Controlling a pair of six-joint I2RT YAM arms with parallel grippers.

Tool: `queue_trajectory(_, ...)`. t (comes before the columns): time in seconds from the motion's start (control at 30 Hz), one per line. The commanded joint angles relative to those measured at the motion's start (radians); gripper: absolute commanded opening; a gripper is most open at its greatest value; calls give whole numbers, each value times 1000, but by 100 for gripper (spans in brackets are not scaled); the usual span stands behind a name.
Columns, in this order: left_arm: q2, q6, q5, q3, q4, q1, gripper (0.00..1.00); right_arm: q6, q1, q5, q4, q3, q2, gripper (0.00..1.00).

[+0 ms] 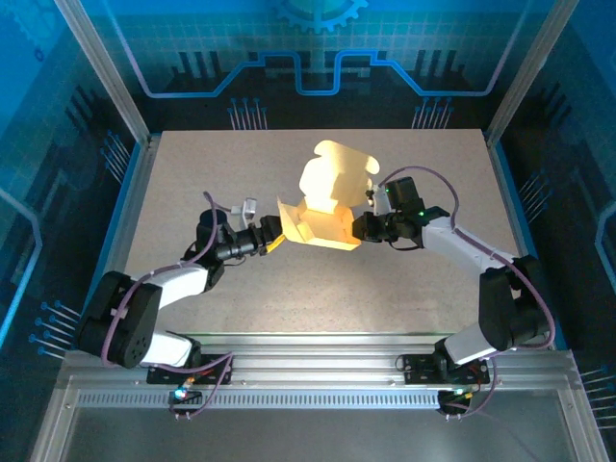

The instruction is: Fold the paper box

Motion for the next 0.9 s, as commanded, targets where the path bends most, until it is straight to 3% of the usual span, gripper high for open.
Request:
queue_trajectory(0.0, -41, 10, 22, -18, 16, 0, 78, -10, -13, 13, -15, -9, -10, 7)
queue_trajectory(0.33, -55, -37, 55, -1, 39, -15, 78, -21, 13, 35, -24, 12, 35, 6)
queue_trajectory(0.73, -31, -20, 49, 37, -50, -34, 73, -59, 69, 141, -93, 58, 48, 7)
queue_trajectory(0.87, -12, -24, 48, 49, -54, -48, 67, -65, 88, 166, -106, 72, 56, 6)
